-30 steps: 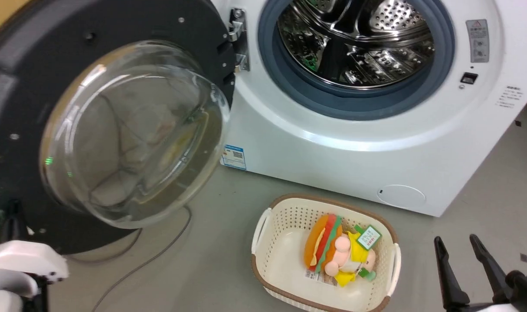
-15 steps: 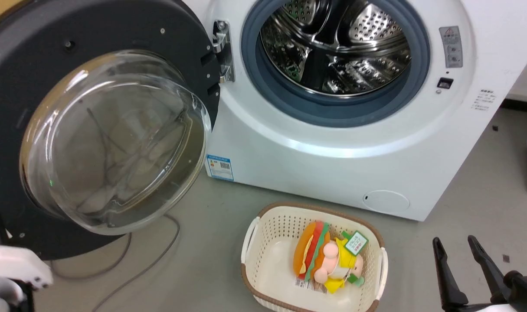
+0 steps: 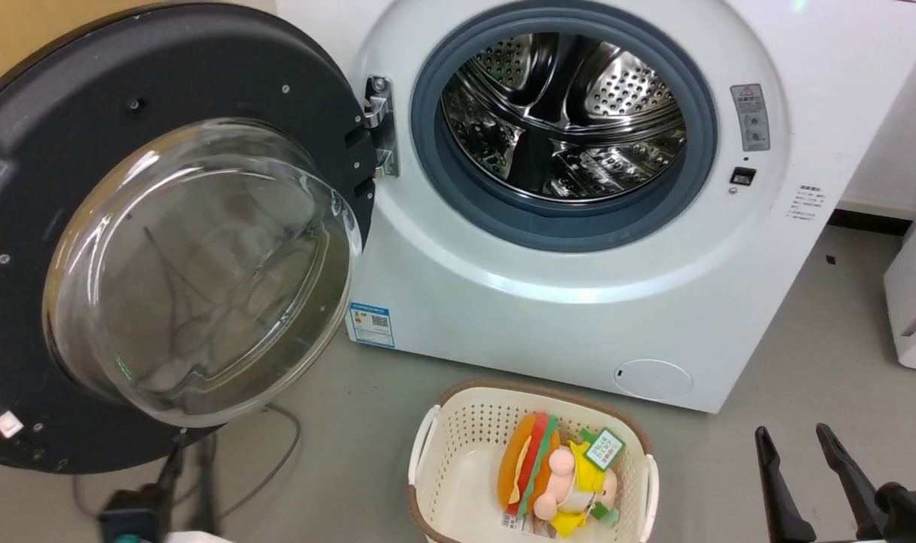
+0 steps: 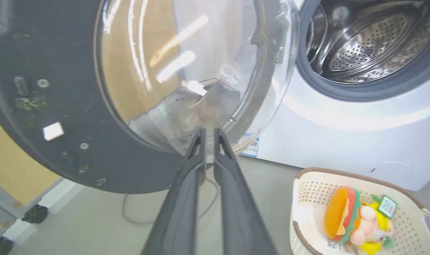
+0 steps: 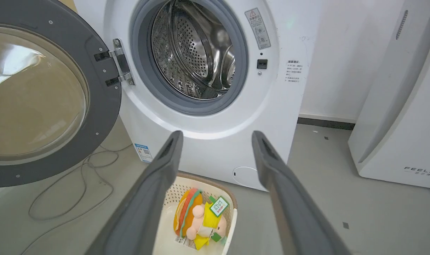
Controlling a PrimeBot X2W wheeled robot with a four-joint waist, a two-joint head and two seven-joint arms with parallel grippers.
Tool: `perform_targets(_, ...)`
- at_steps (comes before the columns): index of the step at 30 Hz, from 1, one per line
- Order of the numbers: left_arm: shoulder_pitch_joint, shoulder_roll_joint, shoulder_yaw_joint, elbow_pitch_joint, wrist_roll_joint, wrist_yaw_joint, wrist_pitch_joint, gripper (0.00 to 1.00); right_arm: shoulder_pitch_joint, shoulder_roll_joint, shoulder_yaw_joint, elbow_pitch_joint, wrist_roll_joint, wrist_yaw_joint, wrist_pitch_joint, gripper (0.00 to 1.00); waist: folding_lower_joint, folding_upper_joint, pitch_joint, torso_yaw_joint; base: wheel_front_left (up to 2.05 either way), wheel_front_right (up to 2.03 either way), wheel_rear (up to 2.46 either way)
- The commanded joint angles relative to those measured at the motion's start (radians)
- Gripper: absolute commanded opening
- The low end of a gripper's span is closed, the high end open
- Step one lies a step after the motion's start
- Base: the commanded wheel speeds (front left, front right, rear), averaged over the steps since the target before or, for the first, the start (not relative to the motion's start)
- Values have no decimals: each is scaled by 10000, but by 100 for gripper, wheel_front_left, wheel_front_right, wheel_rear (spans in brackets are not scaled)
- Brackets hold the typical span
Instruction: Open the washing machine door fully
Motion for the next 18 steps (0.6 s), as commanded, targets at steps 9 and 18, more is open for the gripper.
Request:
perform_targets(9, -47, -670, -1171, -1463, 455, 16, 293, 100, 169, 36, -15, -245, -327, 6, 240, 100, 0, 0, -111, -774, 0, 0, 0)
perform_targets(18, -578, -1019, -1576, -940, 511, -122, 207, 100, 226, 36, 37, -305, -354, 6, 342, 100, 0, 0, -136, -1698, 0, 0, 0)
